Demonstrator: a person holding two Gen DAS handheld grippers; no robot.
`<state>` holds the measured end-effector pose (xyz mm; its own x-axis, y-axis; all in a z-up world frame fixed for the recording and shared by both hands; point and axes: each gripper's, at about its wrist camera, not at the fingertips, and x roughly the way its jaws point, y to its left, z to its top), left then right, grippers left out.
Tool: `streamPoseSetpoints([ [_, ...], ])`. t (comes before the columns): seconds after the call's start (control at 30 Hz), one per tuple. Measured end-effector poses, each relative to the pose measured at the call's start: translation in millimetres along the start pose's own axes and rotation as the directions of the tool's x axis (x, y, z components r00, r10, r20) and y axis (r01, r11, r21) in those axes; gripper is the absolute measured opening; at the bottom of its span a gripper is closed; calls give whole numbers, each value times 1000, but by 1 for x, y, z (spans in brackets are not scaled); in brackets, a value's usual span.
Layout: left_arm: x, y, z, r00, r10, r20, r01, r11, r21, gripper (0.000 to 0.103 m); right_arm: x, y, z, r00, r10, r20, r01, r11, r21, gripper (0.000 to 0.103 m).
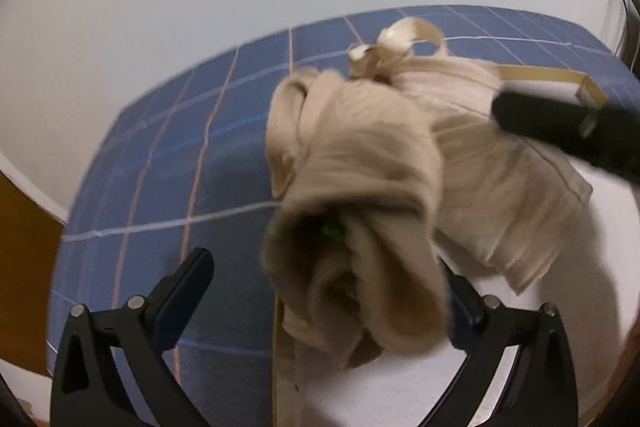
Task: Take underwear out of drawer
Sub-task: 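Lower both beige garments into the white box lid and open both tools, then withdraw both tools from the box lid and lower them into the drawer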
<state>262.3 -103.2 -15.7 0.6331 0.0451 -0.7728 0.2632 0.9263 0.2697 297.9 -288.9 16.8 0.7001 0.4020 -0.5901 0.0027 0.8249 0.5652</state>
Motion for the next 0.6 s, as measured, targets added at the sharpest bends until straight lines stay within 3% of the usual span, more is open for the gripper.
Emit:
streamPoseSetpoints([
  [0.17, -41, -6, -9, 991, 42, 127, -43, 999, 7, 102, -48, 5, -7, 992, 24, 122, -31, 998, 55, 63],
  [0.3, -75, -8, -17, 976, 60, 209, -59, 998, -14, 102, -74, 7, -20, 987, 38, 158, -45, 998, 40, 63],
  [0.6, -114, -27, -59, 968, 58, 243, -65, 998, 22, 102, -120, 21, -56, 988, 30, 154, -25, 999, -40, 63],
])
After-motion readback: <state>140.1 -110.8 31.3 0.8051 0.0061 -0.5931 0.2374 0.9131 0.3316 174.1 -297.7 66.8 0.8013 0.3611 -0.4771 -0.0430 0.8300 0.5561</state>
